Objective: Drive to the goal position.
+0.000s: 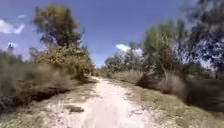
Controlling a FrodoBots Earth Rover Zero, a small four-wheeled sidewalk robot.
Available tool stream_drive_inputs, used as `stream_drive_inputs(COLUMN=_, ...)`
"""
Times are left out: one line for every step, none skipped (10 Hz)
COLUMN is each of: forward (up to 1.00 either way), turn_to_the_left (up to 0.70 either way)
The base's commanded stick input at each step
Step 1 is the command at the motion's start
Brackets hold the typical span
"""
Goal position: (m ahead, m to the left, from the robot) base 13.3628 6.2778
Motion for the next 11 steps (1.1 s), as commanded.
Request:
stream_drive_inputs(forward=0.7, turn_to_the_left=0.0)
stream_drive_inputs(forward=0.7, turn_to_the_left=0.0)
stream_drive_inputs(forward=0.7, turn_to_the_left=0.0)
stream_drive_inputs(forward=0.7, turn_to_the_left=0.0)
stream_drive_inputs(forward=0.7, turn_to_the_left=0.0)
stream_drive_inputs(forward=0.7, turn_to_the_left=0.0)
stream_drive_inputs(forward=0.7, turn_to_the_left=0.0)
stream_drive_inputs(forward=0.7, turn_to_the_left=0.0)
stream_drive_inputs(forward=0.7, turn_to_the_left=0.0)
stream_drive_inputs(forward=0.7, turn_to_the_left=0.0)
stream_drive_inputs(forward=0.7, turn_to_the_left=0.0)
